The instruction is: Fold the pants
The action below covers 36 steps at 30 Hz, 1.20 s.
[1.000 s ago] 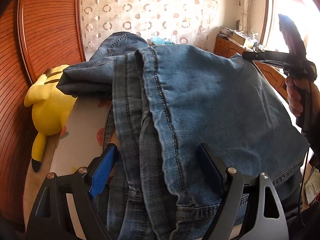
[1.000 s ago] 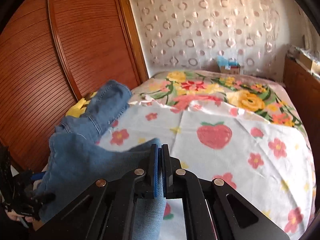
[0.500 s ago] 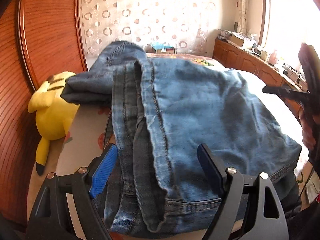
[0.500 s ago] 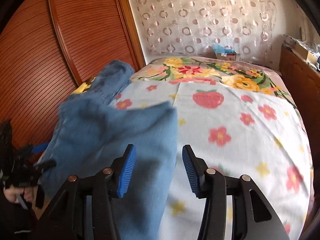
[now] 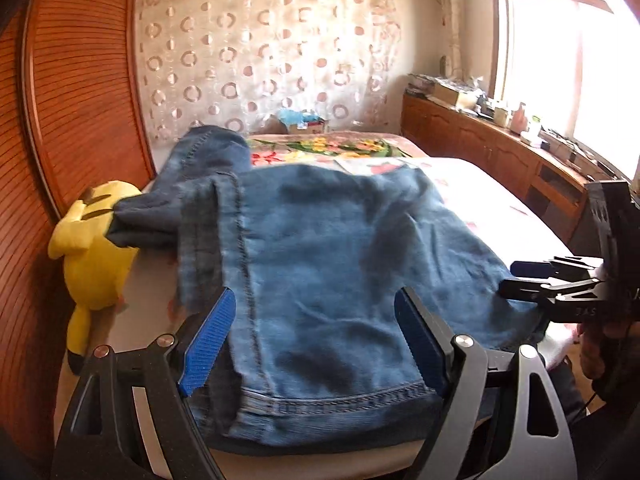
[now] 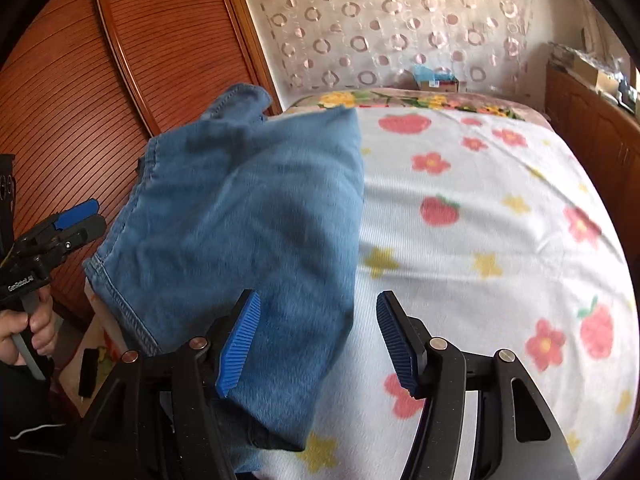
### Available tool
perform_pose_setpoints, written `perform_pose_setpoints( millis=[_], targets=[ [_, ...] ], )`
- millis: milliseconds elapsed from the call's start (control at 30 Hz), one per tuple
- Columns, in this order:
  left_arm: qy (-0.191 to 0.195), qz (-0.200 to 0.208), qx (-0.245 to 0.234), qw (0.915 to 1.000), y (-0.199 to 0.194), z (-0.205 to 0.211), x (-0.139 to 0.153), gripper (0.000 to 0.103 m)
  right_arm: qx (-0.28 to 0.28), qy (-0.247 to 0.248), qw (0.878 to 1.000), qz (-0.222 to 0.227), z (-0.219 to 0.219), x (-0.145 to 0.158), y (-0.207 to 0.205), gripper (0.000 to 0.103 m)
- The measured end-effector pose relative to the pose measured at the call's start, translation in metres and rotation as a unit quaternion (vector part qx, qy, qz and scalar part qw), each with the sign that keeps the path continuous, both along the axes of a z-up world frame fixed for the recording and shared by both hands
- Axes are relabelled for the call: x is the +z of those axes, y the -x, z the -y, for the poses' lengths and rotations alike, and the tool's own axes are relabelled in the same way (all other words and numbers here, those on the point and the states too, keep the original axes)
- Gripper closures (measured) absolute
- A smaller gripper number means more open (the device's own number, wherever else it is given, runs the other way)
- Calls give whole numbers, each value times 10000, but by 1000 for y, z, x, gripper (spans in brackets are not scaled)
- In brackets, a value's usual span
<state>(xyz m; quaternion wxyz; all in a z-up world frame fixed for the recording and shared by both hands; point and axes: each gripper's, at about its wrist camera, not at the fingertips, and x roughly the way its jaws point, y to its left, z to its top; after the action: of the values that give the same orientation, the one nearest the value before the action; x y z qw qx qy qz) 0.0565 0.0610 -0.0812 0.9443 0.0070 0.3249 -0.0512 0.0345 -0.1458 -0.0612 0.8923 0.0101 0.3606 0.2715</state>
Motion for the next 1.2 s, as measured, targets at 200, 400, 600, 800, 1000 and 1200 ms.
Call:
perform_pose_setpoints(
  millis=[200, 400, 600, 800, 1000, 1200],
  targets=[
    [-21, -328, -140, 9994, -6, 13, -26, 20, 45, -52, 10000, -59, -6, -7, -1, 41],
    [-151, -480, -126, 9987, -12, 16, -45, 20, 121, -81, 9998, -137, -16, -17, -3, 48],
    [-46, -489, -123, 9987, -12, 15, -44, 20, 262, -439, 9987, -77, -20, -5, -4, 91],
    [86, -241, 88, 9996, 0, -7, -18, 20, 343, -735, 9962, 311, -27, 31, 0, 93],
    [79, 97, 427, 9990, 20, -45, 14, 20, 679, -921, 9912, 670, -58, 69, -1, 93],
    [17, 252, 867, 9959, 40, -89, 30, 20, 1381, -885, 9826, 873, -125, 90, 0, 94]
  ],
)
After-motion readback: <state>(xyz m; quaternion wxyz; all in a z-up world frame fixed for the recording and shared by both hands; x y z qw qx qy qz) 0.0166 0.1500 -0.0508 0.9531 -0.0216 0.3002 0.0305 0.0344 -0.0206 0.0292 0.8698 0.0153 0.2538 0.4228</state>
